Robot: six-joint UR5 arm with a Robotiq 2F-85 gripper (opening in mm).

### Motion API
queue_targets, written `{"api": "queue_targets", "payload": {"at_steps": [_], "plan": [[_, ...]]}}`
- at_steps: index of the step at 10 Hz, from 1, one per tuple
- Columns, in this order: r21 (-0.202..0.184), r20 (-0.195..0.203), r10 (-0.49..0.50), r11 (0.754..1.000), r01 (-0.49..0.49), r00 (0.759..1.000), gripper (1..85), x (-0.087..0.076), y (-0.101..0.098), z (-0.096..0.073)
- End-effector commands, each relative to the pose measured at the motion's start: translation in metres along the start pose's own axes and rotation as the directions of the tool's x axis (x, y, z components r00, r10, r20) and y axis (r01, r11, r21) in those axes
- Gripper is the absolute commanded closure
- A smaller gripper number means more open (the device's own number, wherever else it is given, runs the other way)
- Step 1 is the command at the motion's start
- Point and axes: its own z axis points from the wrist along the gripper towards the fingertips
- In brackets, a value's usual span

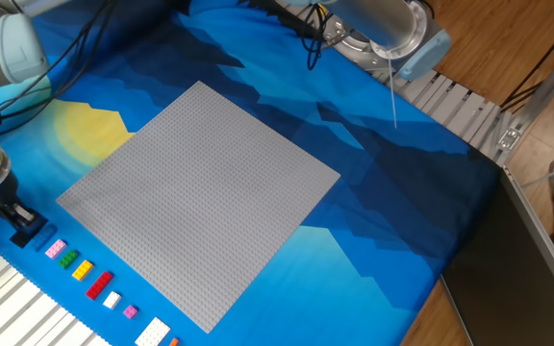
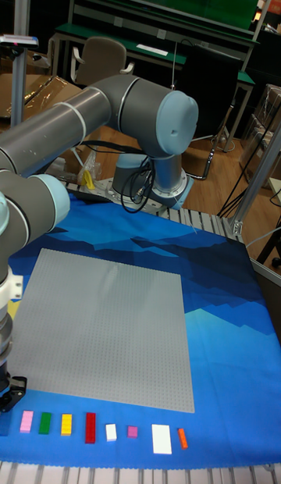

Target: Stack small Lego blocks one on top of the other

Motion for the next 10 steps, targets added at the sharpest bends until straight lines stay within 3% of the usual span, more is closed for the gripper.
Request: {"api": "queue_targets", "payload": {"at_steps": [1, 5, 10], "plan": [[-0.019, 0.001, 0.012, 1.0, -0.012, 1.0, 59.7, -0.0007, -0.0007, -0.0062], [-0.011, -0.002, -0.003, 1.0, 0.003, 1.0, 48.0, -0.0006, -0.0011, -0.0055], [-0.013, 0.009, 0.008, 1.0, -0.008, 1.0, 46.7, -0.0044, 0.0024, -0.0016]]}}
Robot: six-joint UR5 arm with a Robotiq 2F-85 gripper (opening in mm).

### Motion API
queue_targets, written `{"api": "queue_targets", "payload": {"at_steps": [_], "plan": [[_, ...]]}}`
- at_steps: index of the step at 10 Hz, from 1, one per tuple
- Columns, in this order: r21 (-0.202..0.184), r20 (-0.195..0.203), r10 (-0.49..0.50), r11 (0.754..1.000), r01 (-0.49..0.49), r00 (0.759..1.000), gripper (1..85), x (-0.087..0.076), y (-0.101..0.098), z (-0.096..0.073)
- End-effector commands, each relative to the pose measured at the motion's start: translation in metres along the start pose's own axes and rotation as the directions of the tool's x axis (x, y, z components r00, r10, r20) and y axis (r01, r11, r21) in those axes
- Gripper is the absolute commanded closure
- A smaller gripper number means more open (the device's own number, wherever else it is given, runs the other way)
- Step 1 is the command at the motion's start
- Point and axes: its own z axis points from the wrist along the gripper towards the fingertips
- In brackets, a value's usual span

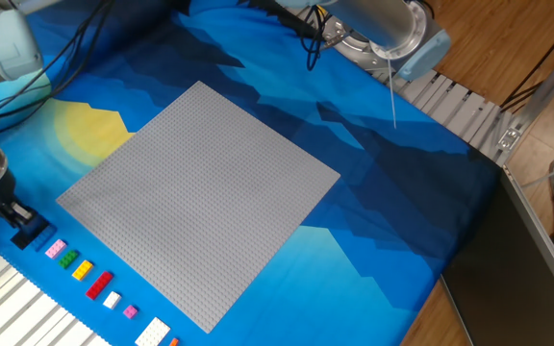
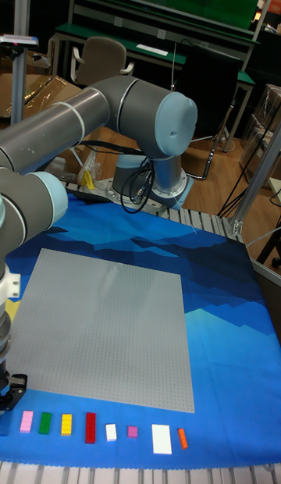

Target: Stack small Lego blocks one on top of the other

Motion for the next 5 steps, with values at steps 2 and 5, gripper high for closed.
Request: {"api": "queue_targets", "payload": {"at_steps": [2, 5], "plan": [[-0.003, 0.017, 0.01, 1.0, -0.01, 1.0, 47.0, -0.0039, 0.0017, 0.0018], [-0.002, 0.02, 0.022, 1.0, -0.022, 1.0, 47.0, -0.0049, 0.0035, 0.0024]]}}
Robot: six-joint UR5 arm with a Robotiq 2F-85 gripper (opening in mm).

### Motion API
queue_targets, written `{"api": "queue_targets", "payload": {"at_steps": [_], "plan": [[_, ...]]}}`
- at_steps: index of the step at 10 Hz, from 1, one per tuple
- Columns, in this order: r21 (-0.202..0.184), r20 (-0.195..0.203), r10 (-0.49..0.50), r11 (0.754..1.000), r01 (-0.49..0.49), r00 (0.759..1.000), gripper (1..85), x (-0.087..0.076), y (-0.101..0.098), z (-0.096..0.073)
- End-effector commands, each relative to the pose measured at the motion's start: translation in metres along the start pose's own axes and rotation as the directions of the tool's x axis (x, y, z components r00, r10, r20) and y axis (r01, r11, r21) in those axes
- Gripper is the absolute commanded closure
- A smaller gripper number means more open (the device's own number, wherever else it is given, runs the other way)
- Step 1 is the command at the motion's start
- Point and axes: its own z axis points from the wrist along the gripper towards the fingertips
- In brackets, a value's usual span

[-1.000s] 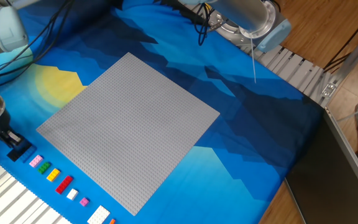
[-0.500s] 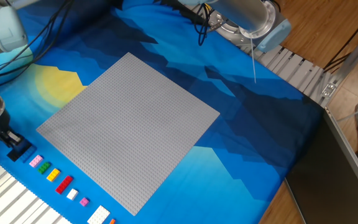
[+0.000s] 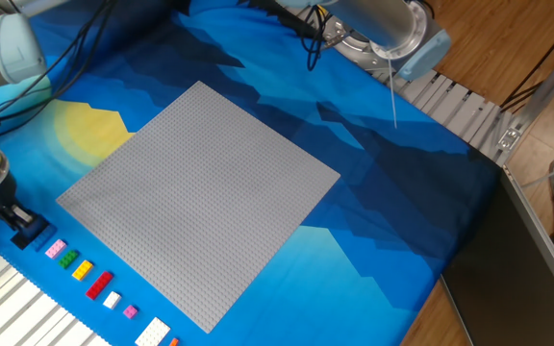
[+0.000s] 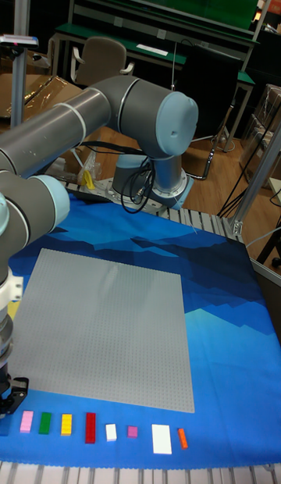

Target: Stack small Lego blocks one on top of the other

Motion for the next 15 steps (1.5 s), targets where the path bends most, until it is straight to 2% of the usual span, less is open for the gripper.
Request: {"api": "queue_targets", "payload": {"at_steps": [1, 10, 15], "plan": [[-0.006, 0.012, 0.019, 1.0, -0.019, 1.0, 47.0, -0.0032, 0.0033, -0.0001], [-0.008, 0.009, 0.019, 1.0, -0.019, 1.0, 46.3, -0.0054, 0.0086, -0.0004], [-0.013, 0.014, 0.006, 1.0, -0.006, 1.0, 47.7, -0.0049, 0.0022, 0.0012]]}}
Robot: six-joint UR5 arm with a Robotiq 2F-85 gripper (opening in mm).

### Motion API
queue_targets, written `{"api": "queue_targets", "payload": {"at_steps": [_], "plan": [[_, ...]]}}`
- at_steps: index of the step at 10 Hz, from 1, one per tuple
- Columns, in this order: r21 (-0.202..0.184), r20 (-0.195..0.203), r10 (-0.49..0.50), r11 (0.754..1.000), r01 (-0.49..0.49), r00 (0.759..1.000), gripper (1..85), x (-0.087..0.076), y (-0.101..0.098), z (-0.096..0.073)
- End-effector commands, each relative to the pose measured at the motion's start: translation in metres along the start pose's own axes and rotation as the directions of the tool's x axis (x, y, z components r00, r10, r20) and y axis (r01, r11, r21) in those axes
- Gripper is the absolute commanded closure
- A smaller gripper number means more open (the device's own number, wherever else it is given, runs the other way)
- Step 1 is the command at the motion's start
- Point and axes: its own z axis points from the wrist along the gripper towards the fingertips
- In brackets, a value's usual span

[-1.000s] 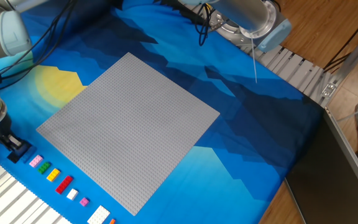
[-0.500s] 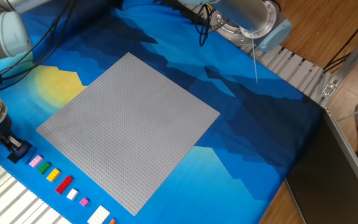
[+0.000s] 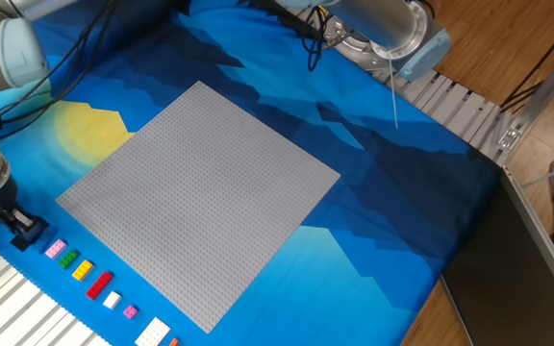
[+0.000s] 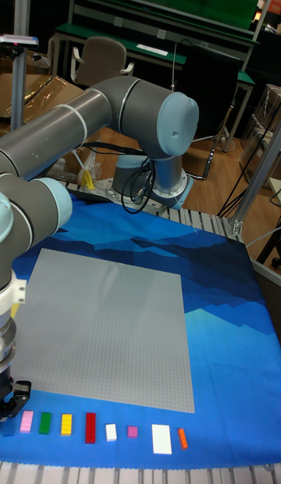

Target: Stack small Lego blocks one on top of the other

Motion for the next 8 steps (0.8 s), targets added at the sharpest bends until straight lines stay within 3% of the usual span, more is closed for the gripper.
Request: {"api": "queue_targets", "payload": {"at_steps": [1, 5, 8], "plan": [[-0.017, 0.008, 0.002, 1.0, -0.002, 1.0, 47.7, -0.0013, 0.0002, 0.0], [-0.027, 0.004, 0.006, 1.0, -0.006, 1.0, 48.0, -0.0013, 0.0018, 0.0032], [-0.044, -0.014, 0.006, 0.999, -0.006, 1.0, 55.0, 0.0017, 0.0022, -0.0002]]}}
